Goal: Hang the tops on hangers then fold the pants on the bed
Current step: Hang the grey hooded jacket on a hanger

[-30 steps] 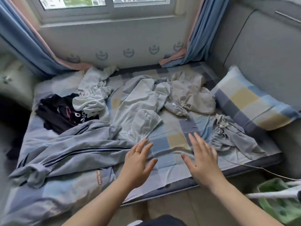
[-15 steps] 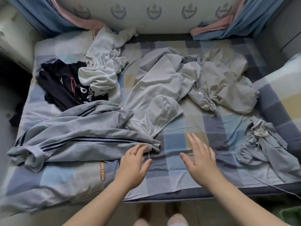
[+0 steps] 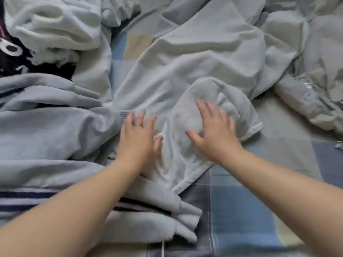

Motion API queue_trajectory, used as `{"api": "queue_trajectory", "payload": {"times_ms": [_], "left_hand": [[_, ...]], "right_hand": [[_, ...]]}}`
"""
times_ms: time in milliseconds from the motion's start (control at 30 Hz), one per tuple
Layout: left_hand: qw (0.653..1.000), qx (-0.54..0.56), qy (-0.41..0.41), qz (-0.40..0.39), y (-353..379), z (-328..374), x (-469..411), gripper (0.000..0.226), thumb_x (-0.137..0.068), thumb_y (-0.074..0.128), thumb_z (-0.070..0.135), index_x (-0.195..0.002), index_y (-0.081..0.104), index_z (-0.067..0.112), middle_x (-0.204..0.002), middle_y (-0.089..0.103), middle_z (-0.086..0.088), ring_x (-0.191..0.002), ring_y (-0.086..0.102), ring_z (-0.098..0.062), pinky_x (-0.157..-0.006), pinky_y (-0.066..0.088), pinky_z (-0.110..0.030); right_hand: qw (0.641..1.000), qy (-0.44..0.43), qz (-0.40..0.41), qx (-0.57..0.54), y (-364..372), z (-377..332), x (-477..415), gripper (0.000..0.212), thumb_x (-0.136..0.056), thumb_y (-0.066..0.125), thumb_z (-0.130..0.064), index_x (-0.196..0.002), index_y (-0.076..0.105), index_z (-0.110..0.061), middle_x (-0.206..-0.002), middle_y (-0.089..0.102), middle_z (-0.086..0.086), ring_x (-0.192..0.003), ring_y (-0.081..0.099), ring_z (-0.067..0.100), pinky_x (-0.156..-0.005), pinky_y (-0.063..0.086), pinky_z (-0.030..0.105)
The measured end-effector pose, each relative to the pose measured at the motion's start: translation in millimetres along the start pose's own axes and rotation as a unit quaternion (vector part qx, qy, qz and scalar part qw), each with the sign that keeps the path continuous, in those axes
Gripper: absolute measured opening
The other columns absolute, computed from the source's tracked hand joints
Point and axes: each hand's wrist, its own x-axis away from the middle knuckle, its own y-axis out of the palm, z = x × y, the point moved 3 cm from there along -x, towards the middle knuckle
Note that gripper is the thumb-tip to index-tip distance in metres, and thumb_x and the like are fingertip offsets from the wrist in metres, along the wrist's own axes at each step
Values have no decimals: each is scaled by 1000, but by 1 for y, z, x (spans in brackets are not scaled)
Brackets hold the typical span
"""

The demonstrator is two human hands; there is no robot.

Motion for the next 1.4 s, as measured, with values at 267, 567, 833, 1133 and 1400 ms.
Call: {"api": "queue_trajectory", "payload": {"times_ms": [267, 567, 833, 1133, 1400], "left_hand": [[990, 82, -114, 7, 38, -44, -108, 107, -83, 59, 74, -161, 4, 26, -167, 10, -16, -151, 16, -38, -119, 18, -54], [997, -15, -50, 57, 27, -20, -80, 28, -104, 42, 37, -122, 48, 16, -124, 60, -16, -113, 56, -39, -89, 37, -47], [997, -6, 82, 12, -50, 34, 49, 25, -97, 53, 35, -109, 64, 16, -138, 55, -2, -120, 49, -33, -92, 33, -42], [969, 48, 66, -235, -96, 105, 274, 24, -102, 46, 37, -108, 59, 18, -135, 52, -3, -106, 59, -37, -89, 41, -43], [928, 47, -18, -368, -73, 113, 432, 23, -102, 45, 40, -103, 59, 21, -130, 54, -1, -107, 60, -33, -94, 40, -42]], "right_hand": [[997, -10, 52, 62, 60, -27, -132, 92, -86, 57, -68, -158, 13, -32, -163, 23, 6, -148, 24, 26, -113, 23, 61], [994, -23, 90, 61, 44, -25, -106, 12, -99, 44, -24, -94, 55, -27, -107, 64, 0, -108, 57, 28, -92, 30, 49], [995, -77, 11, 55, -41, -11, 16, 10, -95, 51, -25, -86, 50, -26, -96, 63, -2, -103, 58, 25, -113, 18, 49], [987, -35, -154, 20, -84, 11, 253, 11, -95, 58, -26, -101, 65, -19, -102, 65, 11, -94, 61, 40, -78, 46, 44], [963, 26, -269, -11, -49, 10, 409, 15, -100, 54, -30, -90, 56, -19, -99, 61, 6, -89, 61, 37, -76, 50, 44]]}}
